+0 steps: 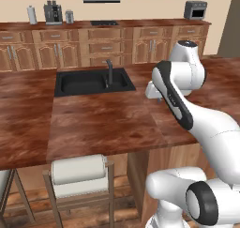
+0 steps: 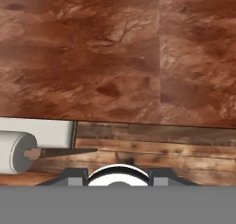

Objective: Place two dumplings into each of the tupperware containers and then place the containers in the fridge.

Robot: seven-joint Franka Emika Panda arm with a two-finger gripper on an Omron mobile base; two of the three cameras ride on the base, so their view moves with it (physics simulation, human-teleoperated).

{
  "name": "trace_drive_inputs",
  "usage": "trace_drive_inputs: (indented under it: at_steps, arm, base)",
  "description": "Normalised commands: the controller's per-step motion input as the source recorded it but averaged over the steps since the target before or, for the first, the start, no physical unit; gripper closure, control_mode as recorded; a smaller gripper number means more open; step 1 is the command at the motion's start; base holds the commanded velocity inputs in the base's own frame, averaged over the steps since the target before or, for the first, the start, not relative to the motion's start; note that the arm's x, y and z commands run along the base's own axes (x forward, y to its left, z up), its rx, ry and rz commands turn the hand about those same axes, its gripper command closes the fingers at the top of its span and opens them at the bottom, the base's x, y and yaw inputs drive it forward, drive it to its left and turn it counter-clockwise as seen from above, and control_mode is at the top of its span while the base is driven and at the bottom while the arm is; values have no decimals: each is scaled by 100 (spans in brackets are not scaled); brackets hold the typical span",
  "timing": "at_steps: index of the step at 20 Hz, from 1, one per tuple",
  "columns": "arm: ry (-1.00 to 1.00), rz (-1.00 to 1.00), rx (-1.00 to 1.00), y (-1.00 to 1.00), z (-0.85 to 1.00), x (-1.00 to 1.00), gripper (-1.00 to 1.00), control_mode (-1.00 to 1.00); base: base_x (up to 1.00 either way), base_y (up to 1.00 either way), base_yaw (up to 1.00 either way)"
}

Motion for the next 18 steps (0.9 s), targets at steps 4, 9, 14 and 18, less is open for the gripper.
trace_drive_inputs:
  at_steps: [4, 9, 14, 18]
  arm:
    - [0, 0, 0, -2, -1, -32, -100, -100]
    - [-4, 0, 0, -1, -38, -86, -100, -100]
    - [-1, 0, 0, 0, -73, -87, -100, -100]
    - [0, 0, 0, 0, -68, -60, -100, -100]
  base:
    - [0, 0, 0]
    - [0, 0, 0]
    - [0, 0, 0]
    - [0, 0, 0]
